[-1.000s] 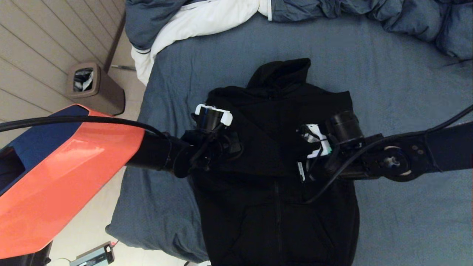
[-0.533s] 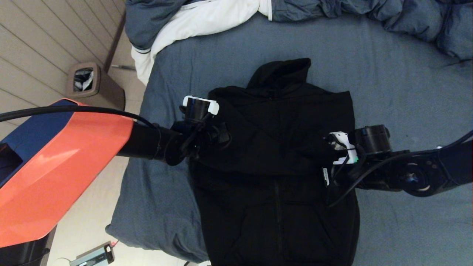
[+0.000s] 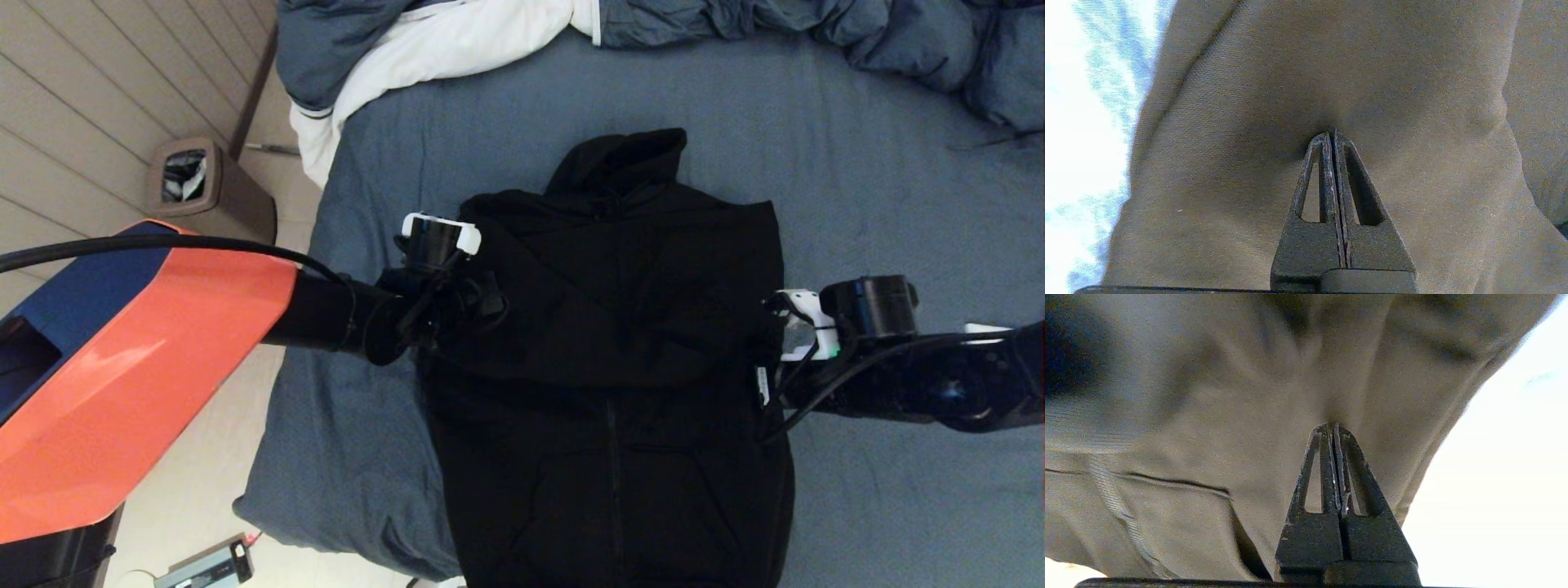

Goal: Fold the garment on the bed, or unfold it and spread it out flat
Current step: Fold the black sweatshirt

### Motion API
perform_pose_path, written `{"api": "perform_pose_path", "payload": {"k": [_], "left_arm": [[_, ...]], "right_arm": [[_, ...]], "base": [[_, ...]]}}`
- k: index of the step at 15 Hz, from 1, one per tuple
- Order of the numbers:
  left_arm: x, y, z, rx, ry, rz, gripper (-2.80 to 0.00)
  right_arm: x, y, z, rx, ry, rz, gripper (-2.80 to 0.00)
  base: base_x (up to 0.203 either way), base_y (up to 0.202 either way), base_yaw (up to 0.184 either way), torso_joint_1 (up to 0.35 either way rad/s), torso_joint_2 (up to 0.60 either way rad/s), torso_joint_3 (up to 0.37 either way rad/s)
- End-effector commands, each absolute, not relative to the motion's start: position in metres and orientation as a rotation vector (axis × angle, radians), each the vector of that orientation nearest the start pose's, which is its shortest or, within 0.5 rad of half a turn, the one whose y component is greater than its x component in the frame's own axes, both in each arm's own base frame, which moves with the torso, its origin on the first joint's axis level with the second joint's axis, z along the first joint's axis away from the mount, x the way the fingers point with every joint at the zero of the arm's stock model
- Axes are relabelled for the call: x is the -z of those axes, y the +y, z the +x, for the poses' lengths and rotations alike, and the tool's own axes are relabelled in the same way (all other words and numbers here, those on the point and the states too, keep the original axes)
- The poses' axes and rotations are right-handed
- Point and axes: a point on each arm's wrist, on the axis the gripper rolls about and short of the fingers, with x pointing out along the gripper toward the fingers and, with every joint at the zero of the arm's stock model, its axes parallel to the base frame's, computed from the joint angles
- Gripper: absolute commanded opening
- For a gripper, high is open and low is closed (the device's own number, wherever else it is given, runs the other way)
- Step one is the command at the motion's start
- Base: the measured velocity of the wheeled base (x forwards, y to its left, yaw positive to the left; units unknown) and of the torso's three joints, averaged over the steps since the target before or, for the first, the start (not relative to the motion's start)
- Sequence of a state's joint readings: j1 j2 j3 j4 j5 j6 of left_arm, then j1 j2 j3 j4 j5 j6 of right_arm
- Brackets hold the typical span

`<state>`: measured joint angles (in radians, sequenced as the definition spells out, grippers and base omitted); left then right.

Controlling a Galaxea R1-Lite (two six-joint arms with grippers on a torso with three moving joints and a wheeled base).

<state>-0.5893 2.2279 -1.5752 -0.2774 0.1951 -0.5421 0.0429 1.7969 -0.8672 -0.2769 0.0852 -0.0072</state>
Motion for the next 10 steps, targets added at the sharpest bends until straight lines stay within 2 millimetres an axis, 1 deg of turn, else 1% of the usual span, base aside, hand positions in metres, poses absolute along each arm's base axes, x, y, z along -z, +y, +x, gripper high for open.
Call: {"api": "perform_pose_path", "payload": {"k": [1, 3, 5, 7, 8, 10], "left_arm": [[-0.159, -0.26, 0.381, 0.302, 0.438, -0.392, -2.8], [-0.159, -0.269, 0.375, 0.323, 0.448, -0.391, -2.8], [-0.155, -0.282, 0.371, 0.346, 0.464, -0.379, -2.8], [-0.153, -0.297, 0.372, 0.358, 0.487, -0.364, -2.8], [-0.155, -0.304, 0.37, 0.367, 0.498, -0.356, -2.8], [-0.151, -0.321, 0.366, 0.386, 0.519, -0.339, -2.8]], "right_arm": [[-0.173, 0.018, 0.298, -0.151, 0.527, 0.009, -2.8], [-0.206, 0.033, 0.291, -0.206, 0.424, 0.002, -2.8], [-0.226, 0.043, 0.29, -0.245, 0.369, -0.005, -2.8], [-0.233, 0.054, 0.29, -0.322, 0.345, -0.007, -2.8], [-0.232, 0.055, 0.289, -0.354, 0.351, -0.003, -2.8], [-0.223, 0.069, 0.284, -0.425, 0.384, -0.006, -2.8]], "base": [[0.0, 0.0, 0.0, 0.0, 0.0, 0.0], [0.0, 0.0, 0.0, 0.0, 0.0, 0.0], [0.0, 0.0, 0.0, 0.0, 0.0, 0.0], [0.0, 0.0, 0.0, 0.0, 0.0, 0.0], [0.0, 0.0, 0.0, 0.0, 0.0, 0.0], [0.0, 0.0, 0.0, 0.0, 0.0, 0.0]]}}
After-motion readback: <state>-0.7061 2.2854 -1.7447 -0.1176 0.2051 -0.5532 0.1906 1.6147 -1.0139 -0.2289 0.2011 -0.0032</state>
